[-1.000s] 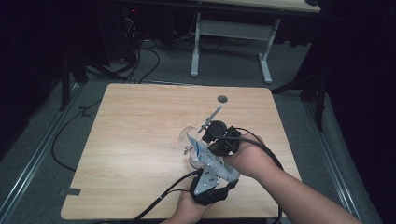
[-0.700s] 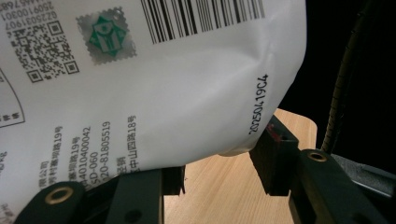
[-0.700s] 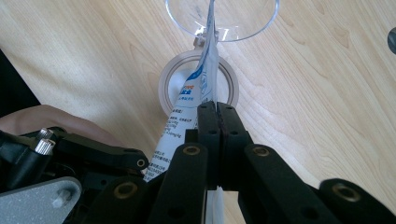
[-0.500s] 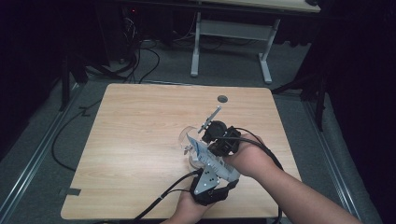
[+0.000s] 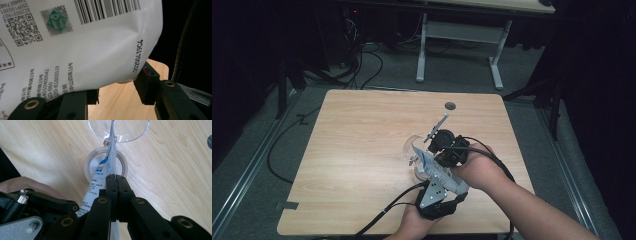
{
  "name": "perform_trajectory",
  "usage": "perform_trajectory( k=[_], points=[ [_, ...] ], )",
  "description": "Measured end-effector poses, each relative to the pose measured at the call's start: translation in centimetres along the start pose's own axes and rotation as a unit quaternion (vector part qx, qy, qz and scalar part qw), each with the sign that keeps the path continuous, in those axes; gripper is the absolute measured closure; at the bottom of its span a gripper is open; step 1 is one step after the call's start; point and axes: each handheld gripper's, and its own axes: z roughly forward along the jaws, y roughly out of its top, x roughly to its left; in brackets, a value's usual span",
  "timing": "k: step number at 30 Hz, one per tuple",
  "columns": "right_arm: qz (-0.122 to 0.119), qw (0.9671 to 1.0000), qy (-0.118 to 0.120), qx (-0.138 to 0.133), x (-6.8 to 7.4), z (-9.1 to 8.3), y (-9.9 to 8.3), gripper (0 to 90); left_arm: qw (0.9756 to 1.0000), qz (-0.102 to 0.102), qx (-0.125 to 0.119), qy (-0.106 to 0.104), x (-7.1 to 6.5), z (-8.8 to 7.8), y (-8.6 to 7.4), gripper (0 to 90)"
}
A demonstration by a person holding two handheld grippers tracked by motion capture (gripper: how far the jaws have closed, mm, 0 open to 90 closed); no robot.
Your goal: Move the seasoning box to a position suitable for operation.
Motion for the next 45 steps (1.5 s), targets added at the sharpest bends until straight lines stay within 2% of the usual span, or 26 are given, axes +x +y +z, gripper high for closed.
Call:
perform_trajectory(
  k=[45],
  points=[
    [0.001,1.0,0.001,-0.004,-0.06,-0.04,-0.17,89.8,1.0,0.001,-0.001,-0.002,-0.08,-0.04,0.05,59.2]
  ],
)
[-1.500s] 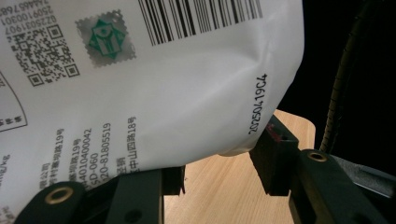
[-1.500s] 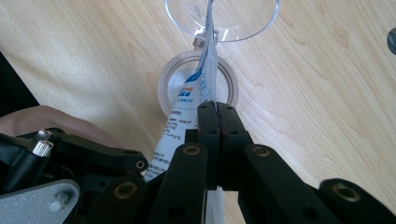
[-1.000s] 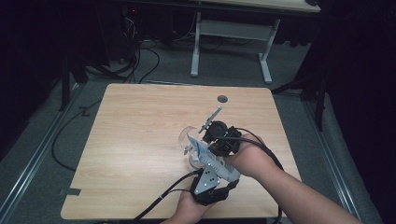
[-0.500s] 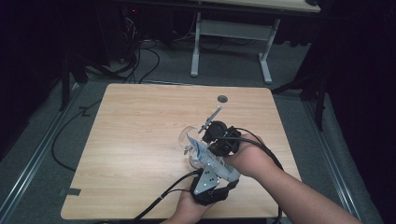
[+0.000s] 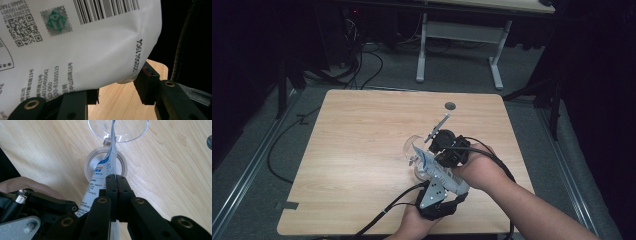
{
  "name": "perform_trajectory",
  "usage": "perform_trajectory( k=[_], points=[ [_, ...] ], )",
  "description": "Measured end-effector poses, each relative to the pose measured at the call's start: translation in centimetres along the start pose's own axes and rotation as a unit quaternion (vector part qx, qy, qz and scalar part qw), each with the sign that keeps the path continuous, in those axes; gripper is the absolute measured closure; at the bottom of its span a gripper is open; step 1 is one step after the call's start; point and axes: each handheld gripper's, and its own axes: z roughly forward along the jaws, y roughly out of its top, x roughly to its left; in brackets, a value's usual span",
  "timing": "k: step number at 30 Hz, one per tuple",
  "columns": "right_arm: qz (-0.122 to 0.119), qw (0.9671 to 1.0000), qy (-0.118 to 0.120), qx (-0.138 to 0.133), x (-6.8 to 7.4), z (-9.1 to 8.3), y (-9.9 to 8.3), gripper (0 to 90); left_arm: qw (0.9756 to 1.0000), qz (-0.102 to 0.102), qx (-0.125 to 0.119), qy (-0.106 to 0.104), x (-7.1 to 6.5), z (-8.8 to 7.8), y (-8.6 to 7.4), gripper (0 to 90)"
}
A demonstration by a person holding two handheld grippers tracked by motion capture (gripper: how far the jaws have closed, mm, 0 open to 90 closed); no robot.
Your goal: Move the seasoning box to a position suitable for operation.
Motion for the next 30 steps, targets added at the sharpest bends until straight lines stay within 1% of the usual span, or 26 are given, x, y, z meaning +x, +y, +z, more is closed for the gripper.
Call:
perform_trajectory(
  k=[30],
  points=[
    [-0.004,1.0,-0.001,0.0,0.06,0.1,0.11,89.8,1.0,0.0,-0.003,0.0,-0.01,-0.06,0.06,59.2]
  ],
)
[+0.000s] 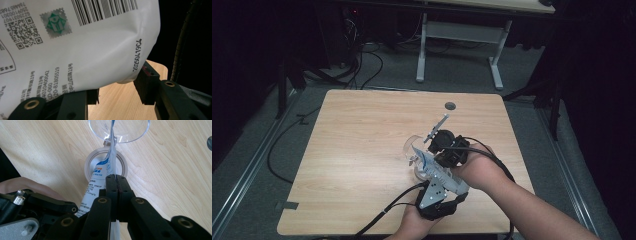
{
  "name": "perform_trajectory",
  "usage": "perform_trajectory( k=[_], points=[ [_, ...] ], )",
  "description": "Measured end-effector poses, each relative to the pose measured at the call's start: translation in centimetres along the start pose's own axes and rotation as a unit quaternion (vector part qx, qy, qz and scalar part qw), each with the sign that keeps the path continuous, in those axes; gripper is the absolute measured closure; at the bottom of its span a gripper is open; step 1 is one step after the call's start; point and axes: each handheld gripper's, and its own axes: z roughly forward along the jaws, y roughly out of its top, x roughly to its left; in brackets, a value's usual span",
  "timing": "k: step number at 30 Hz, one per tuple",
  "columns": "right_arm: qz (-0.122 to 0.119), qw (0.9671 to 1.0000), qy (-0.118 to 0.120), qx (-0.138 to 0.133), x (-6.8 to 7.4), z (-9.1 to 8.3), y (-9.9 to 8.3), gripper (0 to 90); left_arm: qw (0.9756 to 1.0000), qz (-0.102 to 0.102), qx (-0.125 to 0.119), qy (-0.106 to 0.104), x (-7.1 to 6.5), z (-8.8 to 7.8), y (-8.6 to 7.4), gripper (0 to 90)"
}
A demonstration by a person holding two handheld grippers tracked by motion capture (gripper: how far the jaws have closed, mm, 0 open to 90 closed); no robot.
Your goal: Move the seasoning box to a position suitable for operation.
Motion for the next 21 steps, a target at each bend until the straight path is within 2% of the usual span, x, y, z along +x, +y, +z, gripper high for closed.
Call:
perform_trajectory(
  k=[21],
  points=[
    [-0.002,1.0,-0.001,0.001,0.05,0.07,-0.04,89.8,1.0,0.001,0.0,0.0,-0.04,0.0,-0.02,59.2]
  ],
)
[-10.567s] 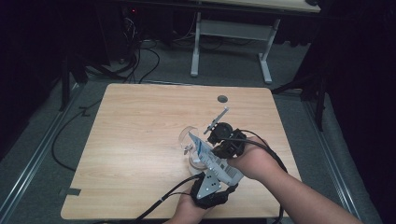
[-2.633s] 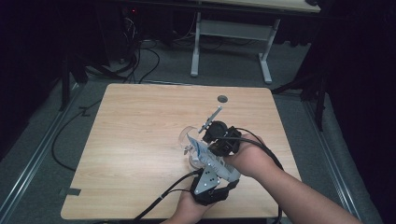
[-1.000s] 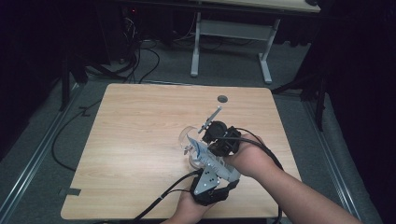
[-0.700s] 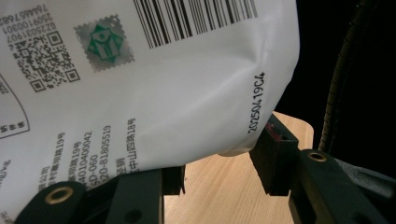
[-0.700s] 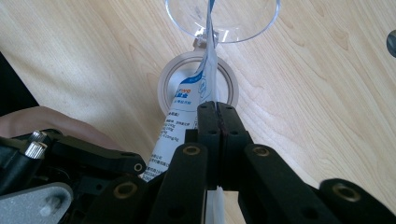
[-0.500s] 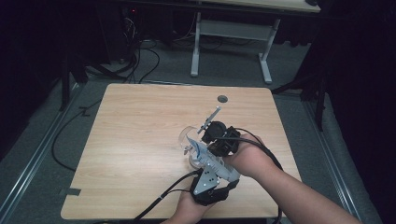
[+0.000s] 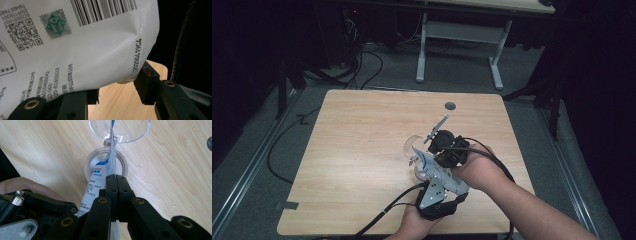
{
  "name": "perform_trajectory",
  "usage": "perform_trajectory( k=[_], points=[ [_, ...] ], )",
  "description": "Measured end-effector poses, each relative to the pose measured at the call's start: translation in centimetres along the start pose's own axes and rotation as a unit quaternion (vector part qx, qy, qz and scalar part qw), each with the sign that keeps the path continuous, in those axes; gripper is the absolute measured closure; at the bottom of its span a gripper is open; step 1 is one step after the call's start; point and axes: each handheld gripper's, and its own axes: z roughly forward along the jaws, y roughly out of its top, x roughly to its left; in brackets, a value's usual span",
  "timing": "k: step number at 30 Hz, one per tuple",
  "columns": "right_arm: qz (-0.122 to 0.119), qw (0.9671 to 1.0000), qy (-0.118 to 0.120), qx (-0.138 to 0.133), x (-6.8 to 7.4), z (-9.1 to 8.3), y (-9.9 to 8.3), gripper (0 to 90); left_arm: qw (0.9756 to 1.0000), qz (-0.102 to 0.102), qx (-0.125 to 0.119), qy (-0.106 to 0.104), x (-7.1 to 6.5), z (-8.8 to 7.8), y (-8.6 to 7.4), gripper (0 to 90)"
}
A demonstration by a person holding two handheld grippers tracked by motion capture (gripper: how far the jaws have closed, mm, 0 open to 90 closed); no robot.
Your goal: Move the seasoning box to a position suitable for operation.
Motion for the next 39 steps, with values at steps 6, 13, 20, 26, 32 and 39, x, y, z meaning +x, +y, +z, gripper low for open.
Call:
perform_trajectory(
  k=[6,13,20,26,32,39],
  points=[
    [-0.001,1.0,-0.001,-0.001,0.0,-0.1,-0.1,89.8,1.0,0.001,0.0,-0.001,0.0,0.0,0.0,59.2],
    [-0.002,1.0,0.0,-0.001,0.0,0.0,-0.1,89.8,0.9999,0.01,0.005,0.002,0.0,-0.1,-0.2,59.2],
    [0.002,1.0,0.004,0.0,0.1,0.1,-0.4,89.8,0.9995,0.026,0.018,0.004,0.0,-0.3,-1.0,59.0],
    [0.002,1.0,0.008,0.005,0.2,0.2,-0.8,89.7,0.9992,0.033,0.024,0.002,-0.3,-0.3,-1.5,58.9],
    [0.01,0.9999,0.012,0.003,0.1,0.3,-1.4,89.7,0.999,0.034,0.027,0.002,-0.4,-0.2,-2.0,58.8],
    [0.021,0.9996,0.019,0.003,-0.1,0.4,-2.0,89.7,0.9989,0.035,0.031,0.001,-0.5,0.0,-2.5,58.8]
  ],
)
